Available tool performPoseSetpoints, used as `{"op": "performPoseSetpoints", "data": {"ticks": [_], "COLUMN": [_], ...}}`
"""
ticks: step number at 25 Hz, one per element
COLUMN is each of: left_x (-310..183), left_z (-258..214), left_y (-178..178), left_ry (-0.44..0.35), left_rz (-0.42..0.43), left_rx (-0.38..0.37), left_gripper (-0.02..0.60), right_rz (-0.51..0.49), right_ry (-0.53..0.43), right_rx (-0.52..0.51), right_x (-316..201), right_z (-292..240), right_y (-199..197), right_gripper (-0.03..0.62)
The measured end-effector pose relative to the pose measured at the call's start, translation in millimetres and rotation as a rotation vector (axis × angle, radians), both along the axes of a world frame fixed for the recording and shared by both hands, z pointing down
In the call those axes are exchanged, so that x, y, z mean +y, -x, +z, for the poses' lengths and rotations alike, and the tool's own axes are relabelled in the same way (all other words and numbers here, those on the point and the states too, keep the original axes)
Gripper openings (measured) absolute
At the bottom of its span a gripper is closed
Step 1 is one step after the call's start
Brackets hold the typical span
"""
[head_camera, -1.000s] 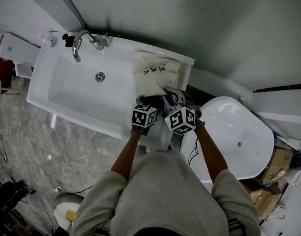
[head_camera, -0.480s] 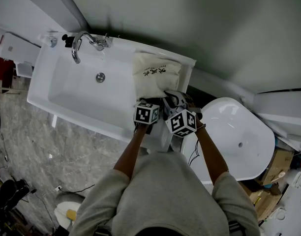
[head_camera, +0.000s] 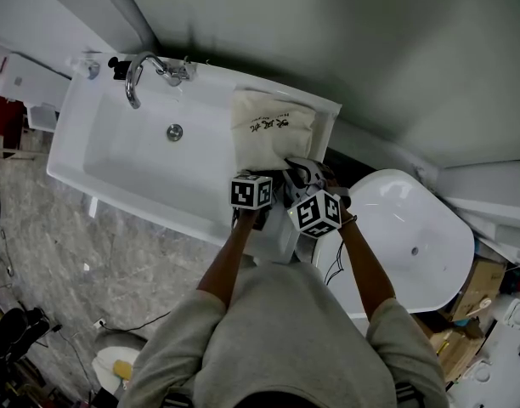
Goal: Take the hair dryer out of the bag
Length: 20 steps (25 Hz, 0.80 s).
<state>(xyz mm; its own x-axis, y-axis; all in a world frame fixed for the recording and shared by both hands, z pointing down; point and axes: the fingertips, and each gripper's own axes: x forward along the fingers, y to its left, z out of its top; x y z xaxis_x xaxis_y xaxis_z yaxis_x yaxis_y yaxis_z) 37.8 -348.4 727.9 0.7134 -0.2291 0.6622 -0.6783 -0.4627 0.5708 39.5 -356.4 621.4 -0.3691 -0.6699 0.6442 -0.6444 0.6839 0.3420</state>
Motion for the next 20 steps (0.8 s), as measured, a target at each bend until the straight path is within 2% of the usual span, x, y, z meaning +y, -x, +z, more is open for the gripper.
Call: {"op": "performPoseSetpoints", "data": {"ticks": [9,13,20], "left_x": [2,16,49], "left_z": [-6,-16,-30], "left_y": [11,20,43], "left_ry": [0.054,0.061,0.063], "left_rz": [0.007,0.007,0.05], "left_rx": [0.051,0.078,0.077], "left_gripper": [0.189,0.183,0.179], "right_rz": [0.006,0.028,0.029], "right_ry": [0.012,0.004,0.005], "right_rx": [-0.007,-0.019,-0.017], "right_x": [-6,-13,-16], "right_z": [3,0,0], "right_y": [-2,-5,-4], "right_gripper": [0.026,0.023,0.023]}}
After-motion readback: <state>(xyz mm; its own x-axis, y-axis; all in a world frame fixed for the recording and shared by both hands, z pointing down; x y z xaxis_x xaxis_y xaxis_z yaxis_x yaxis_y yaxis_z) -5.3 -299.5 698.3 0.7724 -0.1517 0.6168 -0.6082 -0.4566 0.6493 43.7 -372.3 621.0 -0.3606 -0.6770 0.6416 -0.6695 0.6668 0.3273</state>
